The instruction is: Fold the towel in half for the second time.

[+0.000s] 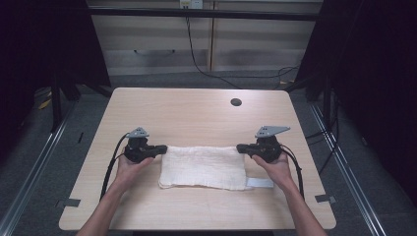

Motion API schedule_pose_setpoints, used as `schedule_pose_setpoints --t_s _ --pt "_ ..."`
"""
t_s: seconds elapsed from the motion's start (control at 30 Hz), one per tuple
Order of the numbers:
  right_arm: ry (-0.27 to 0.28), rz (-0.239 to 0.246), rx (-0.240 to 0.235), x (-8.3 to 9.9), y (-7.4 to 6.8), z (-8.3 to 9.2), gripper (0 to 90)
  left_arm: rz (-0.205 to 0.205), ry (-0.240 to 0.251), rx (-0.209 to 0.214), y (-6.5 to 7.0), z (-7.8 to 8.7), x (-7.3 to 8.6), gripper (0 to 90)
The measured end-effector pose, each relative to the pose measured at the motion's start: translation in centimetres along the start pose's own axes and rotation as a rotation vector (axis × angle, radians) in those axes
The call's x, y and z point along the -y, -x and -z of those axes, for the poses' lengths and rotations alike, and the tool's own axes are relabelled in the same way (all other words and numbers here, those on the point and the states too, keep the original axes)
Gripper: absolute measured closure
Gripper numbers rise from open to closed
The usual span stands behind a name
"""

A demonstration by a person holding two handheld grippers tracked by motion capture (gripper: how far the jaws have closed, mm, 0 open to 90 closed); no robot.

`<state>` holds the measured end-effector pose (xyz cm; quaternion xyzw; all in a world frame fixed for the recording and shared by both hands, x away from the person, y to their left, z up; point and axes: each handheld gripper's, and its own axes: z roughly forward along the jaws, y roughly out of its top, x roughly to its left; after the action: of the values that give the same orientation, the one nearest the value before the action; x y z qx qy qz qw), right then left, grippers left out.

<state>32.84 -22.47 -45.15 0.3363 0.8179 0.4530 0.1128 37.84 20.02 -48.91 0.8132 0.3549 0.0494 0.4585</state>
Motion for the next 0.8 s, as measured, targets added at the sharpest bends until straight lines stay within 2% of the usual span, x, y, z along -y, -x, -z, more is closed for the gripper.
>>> schedule_pose_setpoints --t_s 0.07,0.27,0.33,0.47,0.57,0.67,0.8 --pt "0.0 0.017 -0.016 0.3 -0.8 0.0 87.3 0.002 0.001 -0.006 -0.1 0.0 0.1 86.1" --pt "0.017 0.023 -0.051 1.5 -2.4 0.3 87.2 0.022 0.018 -0.024 0.0 0.3 0.1 86.1" --pt "0.004 0.021 -0.07 2.4 -3.3 0.4 87.2 0.007 0.033 -0.048 0.4 0.3 0.0 86.1" --pt "-0.009 0.021 -0.088 3.4 -4.2 0.5 87.1 0.0 0.058 -0.035 1.1 0.5 -0.5 86.2" --pt "-0.007 0.022 -0.083 3.4 -4.4 0.6 87.2 -0.001 0.054 -0.041 1.1 0.5 -0.4 86.2" --pt "-0.007 0.015 -0.114 3.4 -4.9 0.7 87.1 0.002 0.041 -0.051 1.0 0.4 -0.1 86.2" --pt "-0.042 0.033 -0.142 4.1 -6.2 0.5 86.6 0.005 0.037 -0.058 0.9 0.3 0.1 86.2"
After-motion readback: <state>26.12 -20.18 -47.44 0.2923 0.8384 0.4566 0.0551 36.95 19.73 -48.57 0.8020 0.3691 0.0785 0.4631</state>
